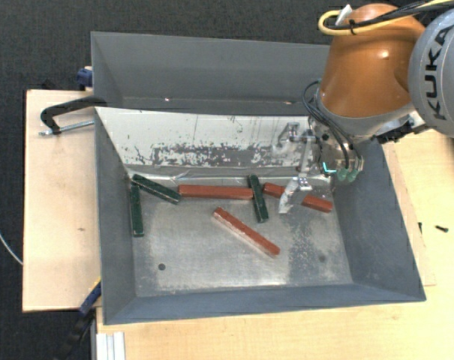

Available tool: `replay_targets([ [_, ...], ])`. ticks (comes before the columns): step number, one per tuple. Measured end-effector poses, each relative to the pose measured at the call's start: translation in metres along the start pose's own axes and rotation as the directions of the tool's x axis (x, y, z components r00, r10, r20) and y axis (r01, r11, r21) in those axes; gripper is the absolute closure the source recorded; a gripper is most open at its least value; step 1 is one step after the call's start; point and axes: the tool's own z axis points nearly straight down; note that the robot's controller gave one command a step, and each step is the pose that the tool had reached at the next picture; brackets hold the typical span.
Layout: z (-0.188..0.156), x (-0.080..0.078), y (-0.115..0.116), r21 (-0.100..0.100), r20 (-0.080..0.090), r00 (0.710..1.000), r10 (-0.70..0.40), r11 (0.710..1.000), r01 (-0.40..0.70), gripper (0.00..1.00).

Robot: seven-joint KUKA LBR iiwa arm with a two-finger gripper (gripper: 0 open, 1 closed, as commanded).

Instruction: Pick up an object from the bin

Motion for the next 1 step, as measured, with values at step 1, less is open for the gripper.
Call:
replay_targets([
  [1,-0.0048,-0.0014,-0.0001,0.000,0.009,1.000,0.001,1.000,-0.001,1.00],
])
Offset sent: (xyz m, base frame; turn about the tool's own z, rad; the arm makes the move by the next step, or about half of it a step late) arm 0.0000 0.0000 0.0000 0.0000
